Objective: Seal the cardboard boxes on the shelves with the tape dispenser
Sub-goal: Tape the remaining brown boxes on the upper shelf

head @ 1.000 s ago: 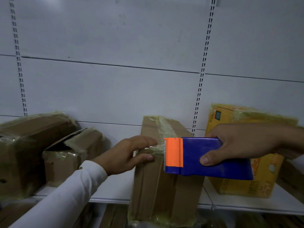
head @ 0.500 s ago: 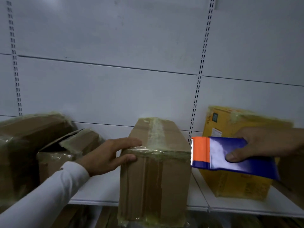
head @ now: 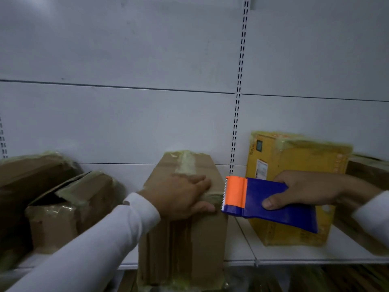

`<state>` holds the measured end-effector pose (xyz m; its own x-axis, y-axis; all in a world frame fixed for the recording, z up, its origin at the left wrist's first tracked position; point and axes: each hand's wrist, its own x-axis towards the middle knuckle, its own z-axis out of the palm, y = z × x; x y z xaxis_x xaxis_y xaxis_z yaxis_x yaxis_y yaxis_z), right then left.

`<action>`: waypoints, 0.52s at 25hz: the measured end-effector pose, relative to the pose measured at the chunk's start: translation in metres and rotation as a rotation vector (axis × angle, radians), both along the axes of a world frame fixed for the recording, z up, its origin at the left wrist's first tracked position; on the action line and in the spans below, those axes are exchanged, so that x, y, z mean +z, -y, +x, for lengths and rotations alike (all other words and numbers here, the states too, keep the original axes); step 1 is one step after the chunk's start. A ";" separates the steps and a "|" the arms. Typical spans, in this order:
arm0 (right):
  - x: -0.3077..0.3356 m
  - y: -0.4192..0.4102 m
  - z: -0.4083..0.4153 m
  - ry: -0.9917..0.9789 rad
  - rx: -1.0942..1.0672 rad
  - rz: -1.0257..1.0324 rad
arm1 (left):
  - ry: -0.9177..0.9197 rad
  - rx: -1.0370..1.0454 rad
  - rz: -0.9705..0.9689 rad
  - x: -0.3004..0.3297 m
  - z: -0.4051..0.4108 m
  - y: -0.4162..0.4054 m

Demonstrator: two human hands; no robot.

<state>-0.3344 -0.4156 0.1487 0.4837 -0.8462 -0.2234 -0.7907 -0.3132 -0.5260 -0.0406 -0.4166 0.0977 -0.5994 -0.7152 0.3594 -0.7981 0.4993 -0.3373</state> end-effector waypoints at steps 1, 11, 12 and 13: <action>-0.002 -0.001 0.000 -0.001 0.008 0.004 | 0.020 0.005 0.022 -0.007 -0.003 0.004; 0.002 -0.006 -0.036 -0.025 0.038 -0.005 | -0.049 -0.095 0.007 -0.014 0.019 0.013; 0.005 -0.008 -0.043 -0.038 0.018 -0.004 | -0.058 -0.100 0.021 -0.015 0.020 0.012; 0.005 -0.010 -0.047 -0.054 -0.001 -0.014 | -0.067 -0.107 0.029 -0.015 0.020 0.010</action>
